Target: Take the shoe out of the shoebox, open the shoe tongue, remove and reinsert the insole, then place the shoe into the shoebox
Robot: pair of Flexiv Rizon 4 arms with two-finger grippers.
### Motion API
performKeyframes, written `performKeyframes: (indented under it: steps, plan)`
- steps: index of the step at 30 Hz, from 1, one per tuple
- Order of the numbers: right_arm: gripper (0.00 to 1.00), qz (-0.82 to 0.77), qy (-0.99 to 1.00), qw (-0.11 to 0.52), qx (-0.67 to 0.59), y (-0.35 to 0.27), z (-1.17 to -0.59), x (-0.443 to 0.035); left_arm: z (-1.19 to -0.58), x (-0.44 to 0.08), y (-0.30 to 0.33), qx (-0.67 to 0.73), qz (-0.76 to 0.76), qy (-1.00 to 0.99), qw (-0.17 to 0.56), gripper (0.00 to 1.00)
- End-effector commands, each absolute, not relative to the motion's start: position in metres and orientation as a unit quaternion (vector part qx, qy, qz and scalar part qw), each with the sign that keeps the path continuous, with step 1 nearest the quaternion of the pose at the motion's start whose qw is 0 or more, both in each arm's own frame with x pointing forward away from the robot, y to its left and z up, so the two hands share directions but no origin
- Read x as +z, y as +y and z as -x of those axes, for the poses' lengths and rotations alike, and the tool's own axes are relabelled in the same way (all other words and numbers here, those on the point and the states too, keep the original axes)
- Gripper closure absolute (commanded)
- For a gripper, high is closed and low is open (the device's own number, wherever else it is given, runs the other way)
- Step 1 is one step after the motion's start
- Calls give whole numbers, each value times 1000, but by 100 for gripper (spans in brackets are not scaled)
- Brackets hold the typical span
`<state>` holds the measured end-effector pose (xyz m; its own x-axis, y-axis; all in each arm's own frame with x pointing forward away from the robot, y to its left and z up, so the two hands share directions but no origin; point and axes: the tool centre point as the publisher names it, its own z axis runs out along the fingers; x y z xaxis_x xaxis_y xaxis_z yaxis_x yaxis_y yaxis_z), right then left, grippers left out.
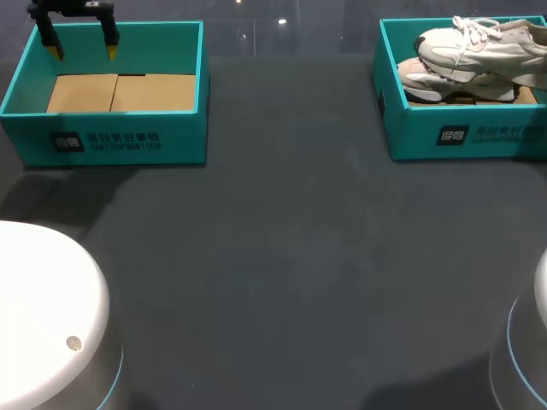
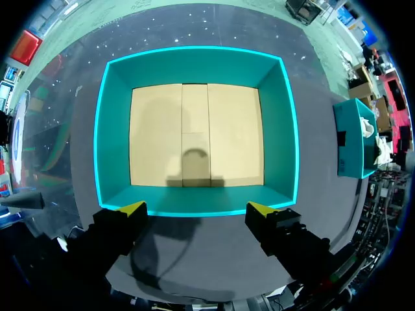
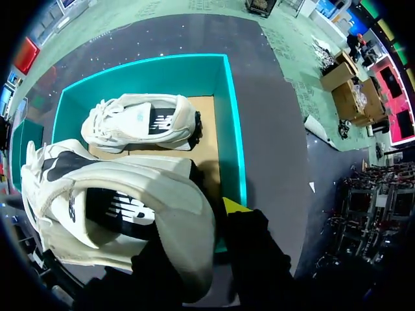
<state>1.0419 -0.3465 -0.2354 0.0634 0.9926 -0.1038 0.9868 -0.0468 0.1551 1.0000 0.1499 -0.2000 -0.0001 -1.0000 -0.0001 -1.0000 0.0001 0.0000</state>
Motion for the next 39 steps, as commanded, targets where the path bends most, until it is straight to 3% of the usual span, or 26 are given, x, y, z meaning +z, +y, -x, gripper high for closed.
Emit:
performKeyframes:
  steps: [1, 9, 20, 39]
  plan:
    - [100, -723, 684, 96, 12, -346, -1036, -200, -1000, -200, 150, 0, 707, 707, 0, 0]
    - [100, -713, 692, 118, -7, -338, -1024, -148, -1000, -200, 150, 0, 707, 707, 0, 0]
    - [100, -711, 690, 131, -29, -309, -963, -118, -1000, -200, 150, 0, 707, 707, 0, 0]
    - [100, -714, 686, 134, -42, -170, -840, -140, -1000, -200, 150, 0, 707, 707, 0, 0]
